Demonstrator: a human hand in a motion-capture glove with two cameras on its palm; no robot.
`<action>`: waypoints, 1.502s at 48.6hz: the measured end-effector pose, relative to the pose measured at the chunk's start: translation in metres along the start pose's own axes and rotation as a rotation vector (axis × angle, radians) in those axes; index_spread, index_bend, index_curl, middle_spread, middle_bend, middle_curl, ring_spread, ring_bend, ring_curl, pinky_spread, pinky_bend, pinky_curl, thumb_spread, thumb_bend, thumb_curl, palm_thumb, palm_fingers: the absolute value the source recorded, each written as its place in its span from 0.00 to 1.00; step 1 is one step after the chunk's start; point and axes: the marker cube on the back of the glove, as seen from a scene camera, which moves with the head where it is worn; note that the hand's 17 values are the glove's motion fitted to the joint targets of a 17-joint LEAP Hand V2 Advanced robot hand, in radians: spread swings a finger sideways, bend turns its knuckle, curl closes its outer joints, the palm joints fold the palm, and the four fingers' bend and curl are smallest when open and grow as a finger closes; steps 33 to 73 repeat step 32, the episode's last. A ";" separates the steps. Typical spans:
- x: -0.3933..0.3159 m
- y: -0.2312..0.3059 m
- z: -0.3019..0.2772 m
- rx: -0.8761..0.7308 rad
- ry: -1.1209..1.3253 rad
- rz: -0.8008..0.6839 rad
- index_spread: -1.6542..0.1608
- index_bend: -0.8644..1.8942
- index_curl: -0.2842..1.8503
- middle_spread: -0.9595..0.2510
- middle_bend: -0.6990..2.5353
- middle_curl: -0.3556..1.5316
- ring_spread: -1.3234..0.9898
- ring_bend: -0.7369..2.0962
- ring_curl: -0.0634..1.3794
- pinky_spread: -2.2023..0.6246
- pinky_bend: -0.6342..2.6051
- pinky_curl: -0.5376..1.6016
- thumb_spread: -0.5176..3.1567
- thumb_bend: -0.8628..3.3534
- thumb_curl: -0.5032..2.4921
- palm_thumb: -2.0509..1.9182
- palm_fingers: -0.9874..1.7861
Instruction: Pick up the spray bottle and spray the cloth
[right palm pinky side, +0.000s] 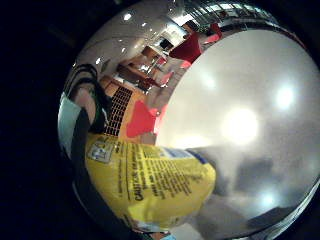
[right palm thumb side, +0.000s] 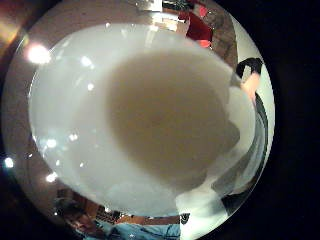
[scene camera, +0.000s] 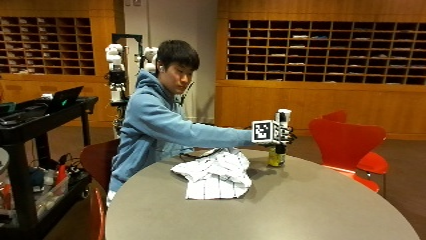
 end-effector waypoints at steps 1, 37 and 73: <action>0.001 0.001 0.001 -0.015 -0.004 0.002 0.79 0.37 0.36 0.68 0.35 0.43 0.50 0.44 0.34 0.69 0.34 0.44 0.27 0.20 0.40 0.74 0.82; -0.054 0.067 -0.105 -0.155 -0.056 -0.158 0.76 0.35 0.28 0.67 0.30 0.41 0.52 0.39 0.31 0.79 0.31 0.42 0.37 0.20 0.35 0.71 0.58; -0.054 0.067 -0.105 -0.155 -0.056 -0.158 0.76 0.35 0.28 0.67 0.30 0.41 0.52 0.39 0.31 0.79 0.31 0.42 0.37 0.20 0.35 0.71 0.58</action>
